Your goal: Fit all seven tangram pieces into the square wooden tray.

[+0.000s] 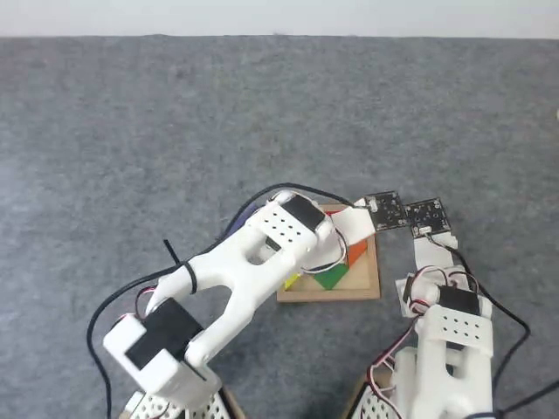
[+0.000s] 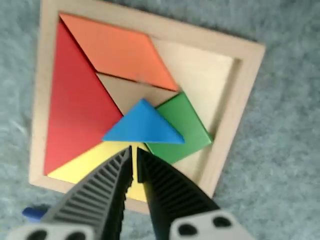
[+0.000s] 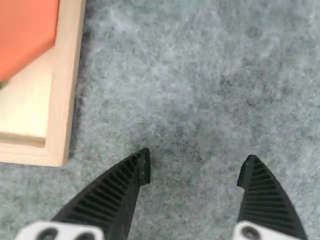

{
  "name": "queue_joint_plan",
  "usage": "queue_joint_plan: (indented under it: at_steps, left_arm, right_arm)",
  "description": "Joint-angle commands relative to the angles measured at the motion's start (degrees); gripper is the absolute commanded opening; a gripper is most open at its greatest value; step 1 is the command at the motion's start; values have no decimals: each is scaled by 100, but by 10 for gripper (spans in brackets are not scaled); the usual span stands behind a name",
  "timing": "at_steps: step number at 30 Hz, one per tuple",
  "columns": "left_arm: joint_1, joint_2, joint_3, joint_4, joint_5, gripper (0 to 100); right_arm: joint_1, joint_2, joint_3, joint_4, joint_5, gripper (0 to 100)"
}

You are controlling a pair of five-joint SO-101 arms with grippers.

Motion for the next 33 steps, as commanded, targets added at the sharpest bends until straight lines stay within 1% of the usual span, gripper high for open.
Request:
queue_joint_plan:
  at_steps: [1, 5, 9, 12, 15, 22, 26, 30, 33]
  left_arm:
    - [0, -44, -251, 44, 105, 12]
    - [0, -53, -268, -273, 114, 12]
    - [-9, -35, -233, -897, 431, 12]
    - [-26, -35, -233, -1143, 466, 12]
    - [0, 97, -251, -1143, 475, 12]
    - [9, 862, -462, -1178, 475, 12]
    - [26, 905, -629, -1134, 642, 12]
    - [167, 897, -593, -1002, 659, 12]
    - [413, 897, -611, -932, 677, 12]
  right_arm:
    - [-57, -101, -9, -84, 97, 296]
    - [-57, -101, -9, -84, 97, 296]
    - [-57, -101, -9, -84, 97, 296]
    - [-57, -101, -9, -84, 97, 296]
    - [-57, -101, -9, -84, 97, 296]
    - [-57, -101, -9, -84, 97, 296]
    - [-57, -101, -9, -84, 97, 296]
    - [-57, -101, -9, -84, 97, 296]
    - [-57, -101, -9, -84, 97, 296]
